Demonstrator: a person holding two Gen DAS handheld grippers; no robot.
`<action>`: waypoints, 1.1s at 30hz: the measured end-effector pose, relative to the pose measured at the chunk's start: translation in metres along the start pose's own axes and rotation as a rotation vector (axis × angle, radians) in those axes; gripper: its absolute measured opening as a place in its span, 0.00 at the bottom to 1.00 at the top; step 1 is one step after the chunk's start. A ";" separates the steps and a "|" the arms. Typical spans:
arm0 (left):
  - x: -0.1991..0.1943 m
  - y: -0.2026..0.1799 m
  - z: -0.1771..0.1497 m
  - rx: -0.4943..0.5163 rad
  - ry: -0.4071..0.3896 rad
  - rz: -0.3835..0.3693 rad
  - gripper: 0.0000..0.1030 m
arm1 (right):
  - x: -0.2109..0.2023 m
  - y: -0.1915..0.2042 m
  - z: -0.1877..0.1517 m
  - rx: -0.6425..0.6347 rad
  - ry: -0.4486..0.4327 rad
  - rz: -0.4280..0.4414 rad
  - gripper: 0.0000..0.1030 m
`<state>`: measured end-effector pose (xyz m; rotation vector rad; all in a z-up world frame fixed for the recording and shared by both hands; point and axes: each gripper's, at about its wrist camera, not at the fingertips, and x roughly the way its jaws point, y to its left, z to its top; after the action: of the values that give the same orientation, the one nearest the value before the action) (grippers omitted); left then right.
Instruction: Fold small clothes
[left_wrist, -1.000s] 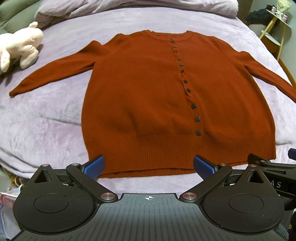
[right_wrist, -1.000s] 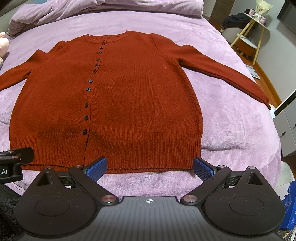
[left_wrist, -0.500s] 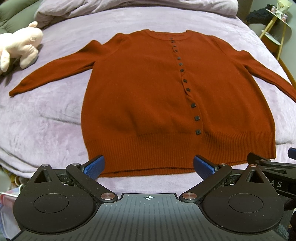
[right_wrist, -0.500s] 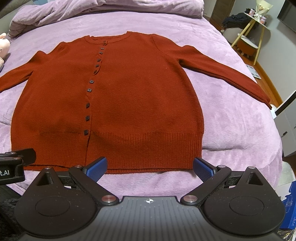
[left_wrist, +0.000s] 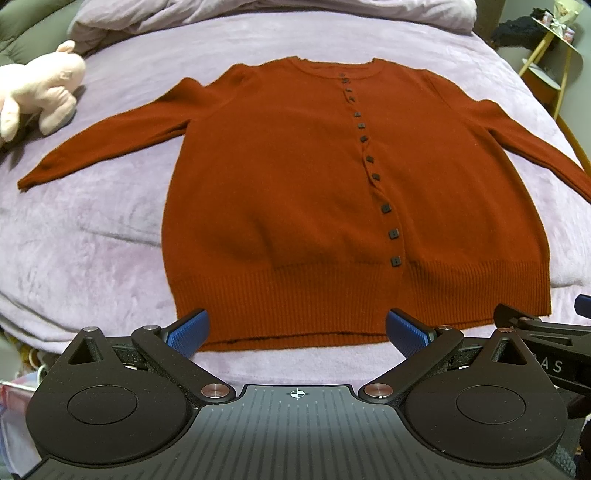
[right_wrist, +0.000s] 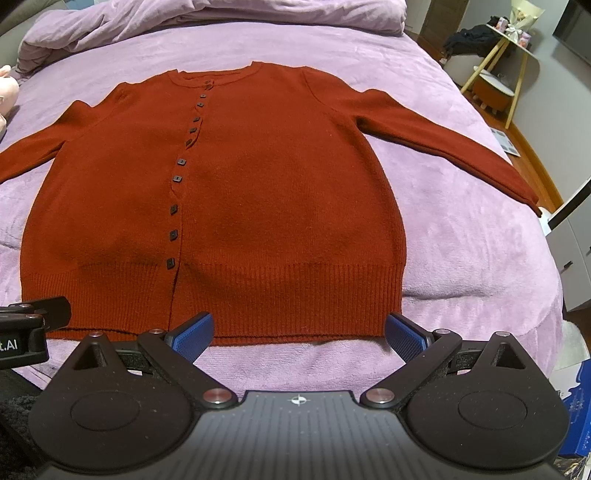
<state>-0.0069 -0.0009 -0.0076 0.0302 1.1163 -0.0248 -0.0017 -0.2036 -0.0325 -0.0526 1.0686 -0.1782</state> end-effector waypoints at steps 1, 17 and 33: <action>0.000 0.000 0.001 0.000 0.001 -0.001 1.00 | 0.000 0.000 0.000 0.000 0.000 0.000 0.96; 0.004 0.004 0.006 -0.014 0.027 -0.025 1.00 | 0.002 0.000 0.001 0.004 0.002 0.005 0.96; 0.014 0.030 0.019 -0.166 -0.008 -0.251 1.00 | -0.002 -0.028 0.012 0.103 -0.213 0.251 0.96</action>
<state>0.0173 0.0280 -0.0116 -0.2588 1.1057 -0.1563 0.0042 -0.2315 -0.0210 0.1517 0.8434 0.0001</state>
